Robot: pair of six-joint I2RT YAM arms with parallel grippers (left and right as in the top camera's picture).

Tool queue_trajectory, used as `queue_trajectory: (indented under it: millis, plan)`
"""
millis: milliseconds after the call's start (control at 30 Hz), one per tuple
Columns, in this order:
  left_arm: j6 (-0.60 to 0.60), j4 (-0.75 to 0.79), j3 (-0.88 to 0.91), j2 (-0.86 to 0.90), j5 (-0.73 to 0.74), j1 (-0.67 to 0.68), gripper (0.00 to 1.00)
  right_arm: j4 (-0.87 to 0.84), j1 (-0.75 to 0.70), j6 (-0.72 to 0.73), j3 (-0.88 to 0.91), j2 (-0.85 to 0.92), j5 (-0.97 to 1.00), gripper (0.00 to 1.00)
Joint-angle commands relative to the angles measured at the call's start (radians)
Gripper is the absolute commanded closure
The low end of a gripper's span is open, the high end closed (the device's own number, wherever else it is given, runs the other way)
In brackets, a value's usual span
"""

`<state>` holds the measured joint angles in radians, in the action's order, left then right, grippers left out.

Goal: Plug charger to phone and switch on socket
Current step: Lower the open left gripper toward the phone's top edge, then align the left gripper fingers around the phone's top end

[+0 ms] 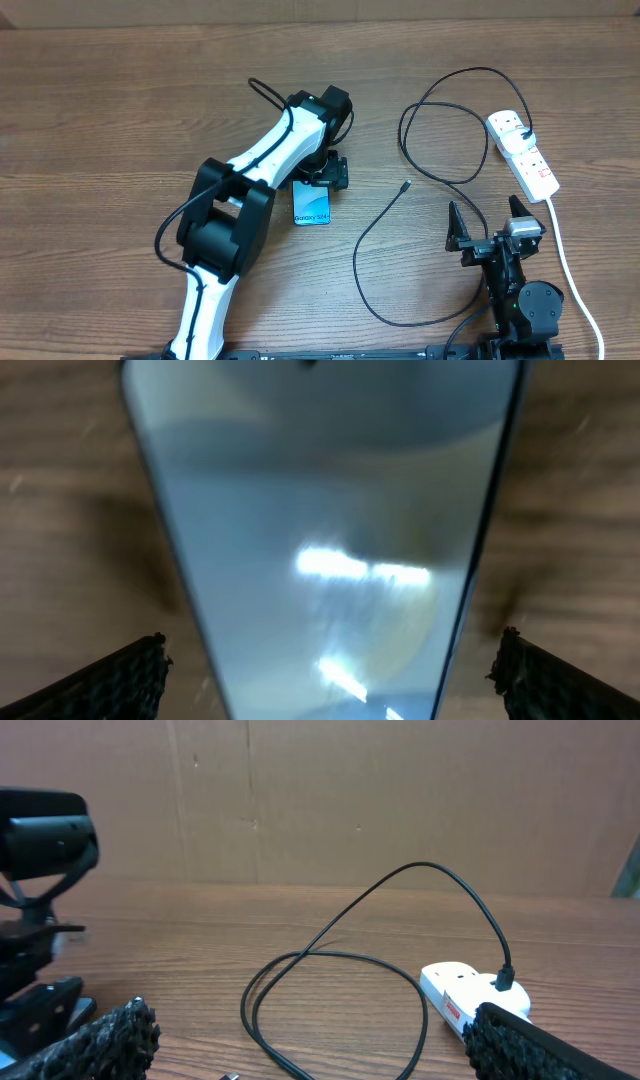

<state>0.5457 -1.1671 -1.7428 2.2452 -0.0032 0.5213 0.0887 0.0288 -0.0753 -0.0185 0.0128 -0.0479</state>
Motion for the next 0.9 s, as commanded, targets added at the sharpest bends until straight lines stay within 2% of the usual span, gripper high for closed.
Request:
queue_trajectory:
  millis: [0,300,600,867]
  plan:
    - [-0.026,-0.003,-0.048,0.023,0.007,-0.003,0.00,-0.007,0.007,-0.001,0.011,-0.010,0.002,0.00]
    - [-0.012,-0.017,-0.048,0.007,-0.003,-0.012,0.01,-0.007,0.006,-0.001,0.011,-0.010,0.002,0.00]
    - [-0.008,-0.085,-0.014,-0.154,-0.008,-0.013,0.00,-0.007,0.007,-0.001,0.011,-0.010,0.002,0.00]
    - [-0.006,0.029,0.121,-0.210,-0.007,-0.012,0.01,-0.007,0.007,-0.001,0.011,-0.010,0.002,0.00]
